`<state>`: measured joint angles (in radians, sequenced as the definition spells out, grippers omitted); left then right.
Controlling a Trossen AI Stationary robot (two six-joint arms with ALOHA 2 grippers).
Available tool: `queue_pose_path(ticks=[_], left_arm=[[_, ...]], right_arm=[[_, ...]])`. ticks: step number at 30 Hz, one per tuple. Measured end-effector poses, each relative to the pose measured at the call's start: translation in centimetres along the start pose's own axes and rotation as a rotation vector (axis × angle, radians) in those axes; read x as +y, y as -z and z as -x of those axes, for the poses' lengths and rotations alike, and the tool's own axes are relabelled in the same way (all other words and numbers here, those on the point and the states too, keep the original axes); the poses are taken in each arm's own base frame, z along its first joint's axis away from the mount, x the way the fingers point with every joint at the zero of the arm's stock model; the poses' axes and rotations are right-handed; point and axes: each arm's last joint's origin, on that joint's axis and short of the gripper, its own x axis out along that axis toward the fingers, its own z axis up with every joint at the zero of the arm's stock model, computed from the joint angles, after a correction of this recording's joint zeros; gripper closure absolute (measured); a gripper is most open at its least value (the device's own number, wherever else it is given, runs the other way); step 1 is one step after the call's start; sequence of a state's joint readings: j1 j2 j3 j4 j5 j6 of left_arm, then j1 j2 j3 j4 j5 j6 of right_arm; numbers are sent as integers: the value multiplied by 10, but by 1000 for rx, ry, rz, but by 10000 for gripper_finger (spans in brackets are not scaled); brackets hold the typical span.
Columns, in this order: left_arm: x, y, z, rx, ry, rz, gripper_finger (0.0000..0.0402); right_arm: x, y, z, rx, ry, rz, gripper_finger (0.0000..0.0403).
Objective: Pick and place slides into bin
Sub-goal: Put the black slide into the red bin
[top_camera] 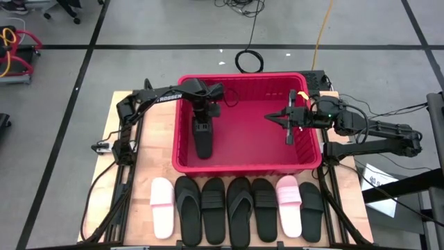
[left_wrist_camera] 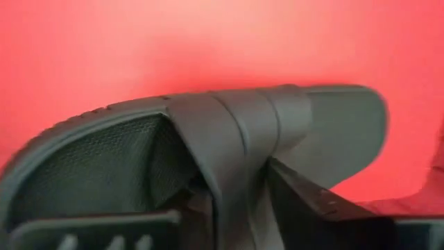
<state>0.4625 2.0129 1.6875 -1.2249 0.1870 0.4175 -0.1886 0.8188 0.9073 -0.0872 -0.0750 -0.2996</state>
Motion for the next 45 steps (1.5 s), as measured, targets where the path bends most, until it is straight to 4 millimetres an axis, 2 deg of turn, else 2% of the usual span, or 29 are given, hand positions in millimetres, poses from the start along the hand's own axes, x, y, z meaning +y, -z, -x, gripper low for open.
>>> queue_pose_path(ticks=[5,10,21,40,45], left_arm=[[-4,-1,-1,41,-76,-55,234],[-4,-1,-2,46,-80,-67,211],[1,1,0,102,-209,-19,209],[1,1,1,97,-220,20,210],[1,-5,17,54,-254,51,210]], right_arm=[[0,0,0,0,0,0,403],[0,0,0,0,0,0,403],[-1,0,0,12,40,-1,403],[-1,5,0,63,63,-28,403],[0,8,1,100,51,-29,403]])
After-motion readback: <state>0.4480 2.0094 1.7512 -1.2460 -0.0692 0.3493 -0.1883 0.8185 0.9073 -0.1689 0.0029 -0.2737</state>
